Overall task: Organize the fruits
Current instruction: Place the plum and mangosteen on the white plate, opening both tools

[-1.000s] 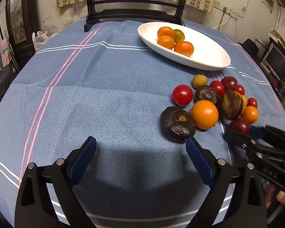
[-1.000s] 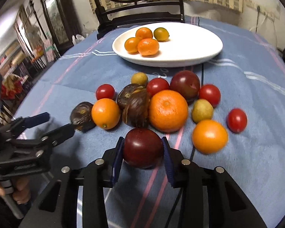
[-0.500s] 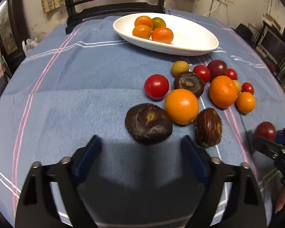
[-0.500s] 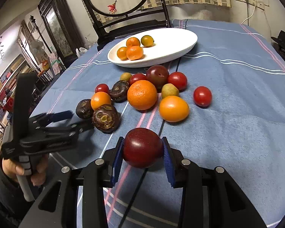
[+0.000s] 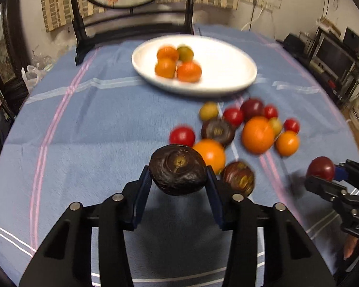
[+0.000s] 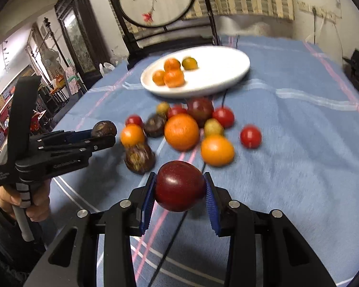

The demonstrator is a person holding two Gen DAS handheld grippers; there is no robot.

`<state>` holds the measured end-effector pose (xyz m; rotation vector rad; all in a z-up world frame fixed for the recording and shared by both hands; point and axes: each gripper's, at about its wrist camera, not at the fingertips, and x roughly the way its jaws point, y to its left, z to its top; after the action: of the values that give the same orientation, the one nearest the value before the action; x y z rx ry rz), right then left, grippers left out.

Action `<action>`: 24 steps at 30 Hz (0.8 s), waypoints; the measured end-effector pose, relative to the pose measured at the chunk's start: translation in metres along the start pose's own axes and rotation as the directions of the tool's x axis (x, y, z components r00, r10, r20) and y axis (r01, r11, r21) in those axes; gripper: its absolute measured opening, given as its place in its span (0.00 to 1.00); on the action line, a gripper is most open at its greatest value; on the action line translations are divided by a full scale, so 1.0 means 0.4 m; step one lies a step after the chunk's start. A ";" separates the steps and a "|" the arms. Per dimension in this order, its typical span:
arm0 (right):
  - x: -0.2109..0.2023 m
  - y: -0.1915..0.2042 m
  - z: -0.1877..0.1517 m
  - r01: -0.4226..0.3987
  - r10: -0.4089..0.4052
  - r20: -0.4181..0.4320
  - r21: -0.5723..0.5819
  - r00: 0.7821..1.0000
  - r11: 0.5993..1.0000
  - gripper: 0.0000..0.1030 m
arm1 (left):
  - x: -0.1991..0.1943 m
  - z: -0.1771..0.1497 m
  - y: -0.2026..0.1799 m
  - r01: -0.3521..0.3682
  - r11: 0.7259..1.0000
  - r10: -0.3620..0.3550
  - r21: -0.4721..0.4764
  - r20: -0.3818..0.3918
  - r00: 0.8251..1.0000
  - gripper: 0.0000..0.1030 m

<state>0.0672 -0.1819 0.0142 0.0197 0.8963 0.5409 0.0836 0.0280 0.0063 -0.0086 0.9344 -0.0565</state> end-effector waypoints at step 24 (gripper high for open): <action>0.262 -0.050 0.360 0.121 -0.122 -0.016 -0.092 0.992 0.988 0.38 | 0.243 0.365 0.080 -0.019 0.994 0.017 -0.109 -0.017 1.000 0.43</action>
<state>0.2359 -0.1220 0.0234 -0.1231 0.8873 0.4683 0.2599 0.0524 0.0139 -0.1010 0.9530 0.0109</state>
